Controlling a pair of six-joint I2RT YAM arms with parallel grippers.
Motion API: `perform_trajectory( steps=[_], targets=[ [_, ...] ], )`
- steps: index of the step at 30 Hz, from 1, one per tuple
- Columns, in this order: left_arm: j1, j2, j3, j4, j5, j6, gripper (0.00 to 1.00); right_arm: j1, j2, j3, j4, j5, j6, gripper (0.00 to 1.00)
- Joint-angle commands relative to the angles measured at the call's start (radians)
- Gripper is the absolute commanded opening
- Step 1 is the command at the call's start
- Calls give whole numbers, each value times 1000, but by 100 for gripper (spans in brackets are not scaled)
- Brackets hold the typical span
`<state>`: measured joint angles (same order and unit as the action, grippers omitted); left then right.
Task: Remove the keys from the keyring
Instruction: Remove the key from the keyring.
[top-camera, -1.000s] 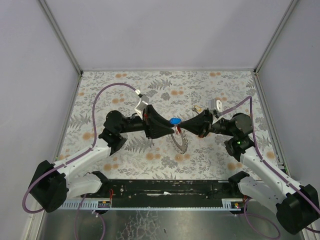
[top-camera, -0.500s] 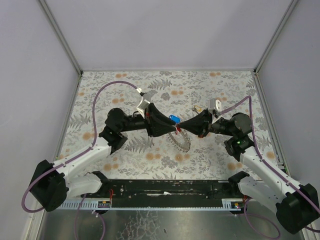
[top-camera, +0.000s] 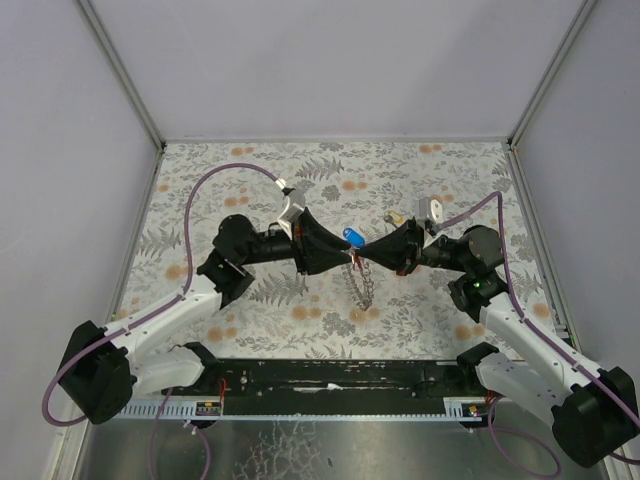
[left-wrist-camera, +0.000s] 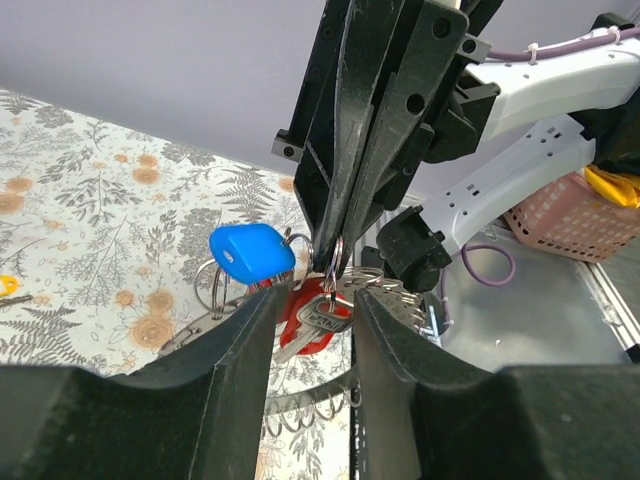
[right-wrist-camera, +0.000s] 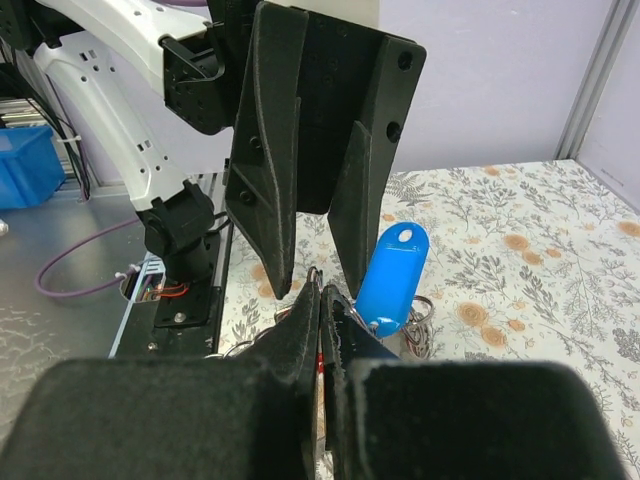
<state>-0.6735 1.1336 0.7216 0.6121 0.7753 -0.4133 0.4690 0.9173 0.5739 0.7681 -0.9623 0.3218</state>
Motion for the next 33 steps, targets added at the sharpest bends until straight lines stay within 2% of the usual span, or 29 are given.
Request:
perform_trajectory(
  steps=[1,7,13,17,20,33],
  targets=[
    [-3,-38,-40,62,1,91,38,-6,-16,37,56,-22,-12,0],
    [-7,-68,-86,133,-3,179,41,-4,-15,34,59,-45,-37,0],
    [-15,-50,-81,174,21,174,40,-5,-10,32,63,-53,-49,0],
    [-22,-32,-68,179,41,154,36,-5,-11,33,48,-43,-65,0],
    [-26,-27,-62,181,56,141,27,-5,-14,35,38,-27,-72,0],
    [-28,-45,-58,140,-11,126,24,-5,-15,37,23,-36,-81,0]
  ],
)
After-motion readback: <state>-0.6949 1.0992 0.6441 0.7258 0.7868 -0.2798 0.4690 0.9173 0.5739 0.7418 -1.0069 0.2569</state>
